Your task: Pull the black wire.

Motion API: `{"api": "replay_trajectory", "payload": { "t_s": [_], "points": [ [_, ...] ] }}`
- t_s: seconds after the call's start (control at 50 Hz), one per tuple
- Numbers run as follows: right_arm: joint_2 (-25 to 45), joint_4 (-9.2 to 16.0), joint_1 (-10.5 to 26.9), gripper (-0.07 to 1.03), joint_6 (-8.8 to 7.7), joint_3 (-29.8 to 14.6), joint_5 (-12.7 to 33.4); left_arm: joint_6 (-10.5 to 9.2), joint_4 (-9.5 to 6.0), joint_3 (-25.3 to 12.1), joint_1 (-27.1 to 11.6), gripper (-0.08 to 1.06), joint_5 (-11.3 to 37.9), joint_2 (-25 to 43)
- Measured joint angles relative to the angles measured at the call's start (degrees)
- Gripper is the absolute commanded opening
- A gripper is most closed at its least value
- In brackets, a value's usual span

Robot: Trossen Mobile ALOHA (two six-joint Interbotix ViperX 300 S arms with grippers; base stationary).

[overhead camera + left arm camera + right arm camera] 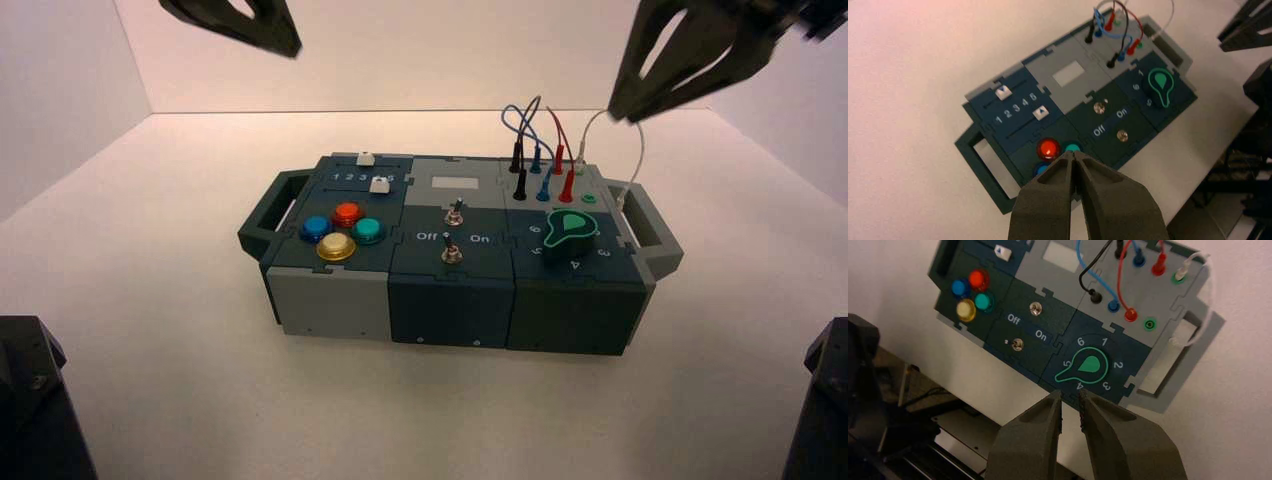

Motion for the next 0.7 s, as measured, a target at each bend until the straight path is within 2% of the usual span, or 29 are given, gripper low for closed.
{"api": "replay_trajectory", "payload": {
  "t_s": [0.1,0.36,0.54,0.7],
  "points": [
    [2.64,0.09,0.97,0.29,0.00,-0.26,-1.93,0.00,-0.09,0.00,-1.23,-0.03,-0.35,0.62],
    [10.46,0.18,4.22,0.35,-0.09,-2.20,-6.68,0.00,-0.18,0.00,-2.55,-0.03,-0.97,1.14],
    [17.14,0.18,4.66,0.53,-0.09,-3.52,-10.37,0.00,-0.26,0.00,-2.55,-0.03,-0.97,1.23],
    [21.80,0.09,4.75,0.53,-0.18,-4.31,-13.62,0.00,-0.26,0.00,-2.55,-0.03,-0.97,1.05]
  ]
}}
